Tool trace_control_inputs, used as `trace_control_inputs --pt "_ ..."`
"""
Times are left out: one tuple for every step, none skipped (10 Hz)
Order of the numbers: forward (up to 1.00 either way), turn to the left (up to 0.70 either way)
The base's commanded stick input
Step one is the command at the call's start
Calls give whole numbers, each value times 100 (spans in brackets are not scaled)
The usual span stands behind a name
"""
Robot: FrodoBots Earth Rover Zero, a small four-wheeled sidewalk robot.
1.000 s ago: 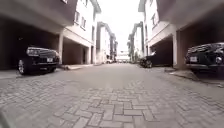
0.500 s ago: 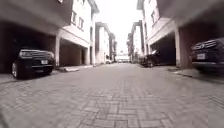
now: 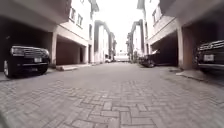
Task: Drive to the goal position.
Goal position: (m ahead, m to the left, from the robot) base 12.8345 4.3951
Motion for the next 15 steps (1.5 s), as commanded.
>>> trace_control_inputs --pt "70 0" --pt "70 0" --pt "70 0" --pt "70 0" --pt "70 0" --pt "70 0" --pt "70 0" --pt "70 0" --pt "70 0" --pt "70 0" --pt "70 0" --pt "70 0" --pt "70 0" --pt "70 0" --pt "70 0"
